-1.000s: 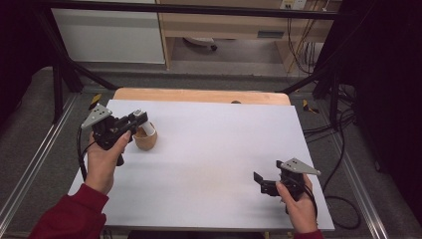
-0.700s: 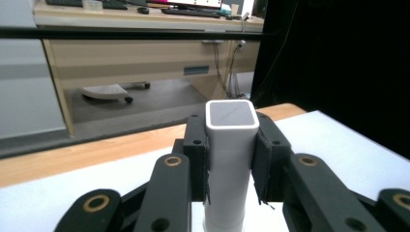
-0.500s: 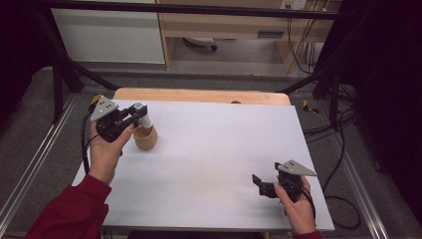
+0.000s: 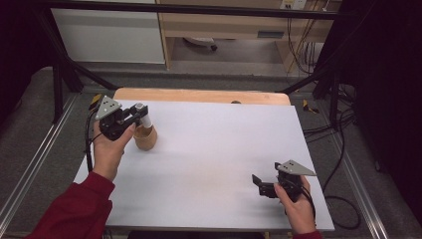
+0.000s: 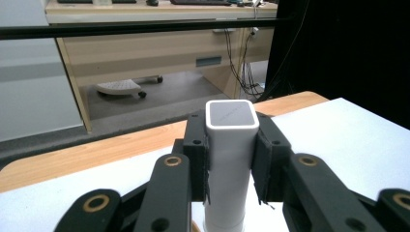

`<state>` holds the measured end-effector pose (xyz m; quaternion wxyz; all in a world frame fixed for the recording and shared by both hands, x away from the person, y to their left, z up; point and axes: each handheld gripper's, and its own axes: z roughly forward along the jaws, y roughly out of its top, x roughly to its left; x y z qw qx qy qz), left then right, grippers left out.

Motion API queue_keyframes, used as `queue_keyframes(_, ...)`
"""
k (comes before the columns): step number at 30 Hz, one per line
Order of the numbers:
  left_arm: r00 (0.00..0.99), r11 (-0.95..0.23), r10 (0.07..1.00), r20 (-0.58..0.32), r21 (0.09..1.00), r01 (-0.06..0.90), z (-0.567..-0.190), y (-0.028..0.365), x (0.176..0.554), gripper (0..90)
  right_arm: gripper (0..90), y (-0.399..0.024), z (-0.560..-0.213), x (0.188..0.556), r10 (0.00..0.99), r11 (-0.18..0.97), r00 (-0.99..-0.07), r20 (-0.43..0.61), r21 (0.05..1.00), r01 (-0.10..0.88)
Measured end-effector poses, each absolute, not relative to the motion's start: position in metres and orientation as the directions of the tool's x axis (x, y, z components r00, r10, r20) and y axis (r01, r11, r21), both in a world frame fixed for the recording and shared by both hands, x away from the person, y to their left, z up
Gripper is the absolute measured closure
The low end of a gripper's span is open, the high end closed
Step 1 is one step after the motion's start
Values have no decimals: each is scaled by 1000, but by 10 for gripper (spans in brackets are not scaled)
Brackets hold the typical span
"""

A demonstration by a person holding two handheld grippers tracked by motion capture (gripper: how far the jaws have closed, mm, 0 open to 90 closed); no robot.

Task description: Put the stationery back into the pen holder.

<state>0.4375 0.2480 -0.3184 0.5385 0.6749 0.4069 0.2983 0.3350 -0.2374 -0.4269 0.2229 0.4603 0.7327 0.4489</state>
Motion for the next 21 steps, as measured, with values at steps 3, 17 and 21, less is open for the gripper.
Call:
queue_keyframes(3, 484, -78, 874, -48, 969, 236, -322, 250, 439, 709, 36, -237, -427, 335, 874, 181, -480, 80, 862, 473)
queue_keyframes(17, 462, -60, 884, -72, 962, 265, -333, 258, 443, 709, 36, -236, -429, 335, 873, 226, -487, 10, 877, 424)
queue_keyframes(21, 459, -62, 886, -72, 961, 271, -336, 259, 444, 709, 36, -235, -430, 335, 871, 235, -492, -1, 879, 415)
